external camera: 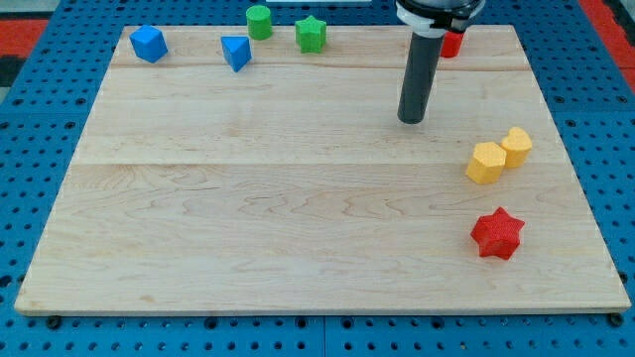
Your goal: Push the yellow blocks towards the red star
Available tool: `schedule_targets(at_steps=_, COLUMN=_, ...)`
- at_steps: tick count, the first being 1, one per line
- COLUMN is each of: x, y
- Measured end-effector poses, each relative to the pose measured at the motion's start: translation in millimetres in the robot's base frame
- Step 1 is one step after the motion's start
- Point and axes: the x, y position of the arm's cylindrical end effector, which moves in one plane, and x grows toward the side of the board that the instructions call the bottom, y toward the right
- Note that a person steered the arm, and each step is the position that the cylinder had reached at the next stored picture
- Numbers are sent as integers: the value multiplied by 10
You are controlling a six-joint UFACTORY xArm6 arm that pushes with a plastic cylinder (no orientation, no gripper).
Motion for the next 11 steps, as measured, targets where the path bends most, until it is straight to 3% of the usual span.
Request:
schedule_targets(at_steps=3, x=-461, y=129)
schedule_targets(at_steps=4, x=-506, y=491)
schedule_targets(at_steps=6, x=-23, y=1517)
schedule_targets(at_steps=7, x=214, y=1639)
schedule_targets(at_steps=11, x=841, y=894)
